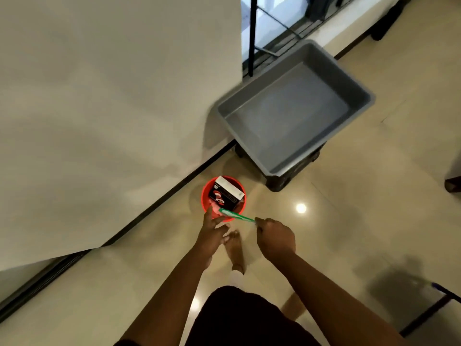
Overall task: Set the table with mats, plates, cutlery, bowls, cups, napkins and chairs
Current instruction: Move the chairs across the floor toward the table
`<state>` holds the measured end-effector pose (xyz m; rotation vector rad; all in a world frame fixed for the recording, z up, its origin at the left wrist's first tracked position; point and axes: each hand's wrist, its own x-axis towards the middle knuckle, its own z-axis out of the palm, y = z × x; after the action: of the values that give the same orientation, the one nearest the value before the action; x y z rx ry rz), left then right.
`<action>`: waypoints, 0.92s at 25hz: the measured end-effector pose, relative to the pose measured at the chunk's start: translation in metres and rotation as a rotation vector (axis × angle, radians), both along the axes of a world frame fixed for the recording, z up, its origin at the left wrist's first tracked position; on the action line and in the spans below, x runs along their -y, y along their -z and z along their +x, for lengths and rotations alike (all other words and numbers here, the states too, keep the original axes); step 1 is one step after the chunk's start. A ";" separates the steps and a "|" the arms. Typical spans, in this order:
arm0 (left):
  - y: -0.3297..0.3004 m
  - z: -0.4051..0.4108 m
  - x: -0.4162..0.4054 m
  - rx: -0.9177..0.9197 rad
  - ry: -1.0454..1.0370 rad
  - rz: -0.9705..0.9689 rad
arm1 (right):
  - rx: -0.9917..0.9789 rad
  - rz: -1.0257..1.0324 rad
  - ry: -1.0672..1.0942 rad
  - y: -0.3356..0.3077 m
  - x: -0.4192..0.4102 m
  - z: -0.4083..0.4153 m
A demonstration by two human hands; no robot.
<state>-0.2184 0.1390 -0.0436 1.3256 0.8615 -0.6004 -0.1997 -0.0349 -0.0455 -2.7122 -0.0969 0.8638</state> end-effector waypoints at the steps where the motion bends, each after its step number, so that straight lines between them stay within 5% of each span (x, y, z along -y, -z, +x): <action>1: 0.013 0.016 -0.016 -0.014 0.079 0.029 | -0.012 0.005 0.076 0.014 -0.016 0.014; 5: 0.064 0.056 -0.059 -0.082 0.257 0.150 | -0.078 0.017 0.298 0.076 -0.066 0.047; 11: 0.112 0.070 -0.101 -0.158 0.263 0.252 | -0.301 0.076 0.353 0.152 -0.104 0.066; 18: 0.091 0.023 -0.125 -0.205 0.496 0.367 | -0.411 0.085 0.269 0.110 -0.074 0.074; 23: 0.061 0.007 -0.118 -0.085 0.692 0.686 | -0.453 0.055 0.206 0.061 -0.022 0.077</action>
<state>-0.2113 0.2571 -0.1049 2.2752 0.6838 -0.9428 -0.1230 -0.0126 -0.1062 -2.3543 0.2455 1.3549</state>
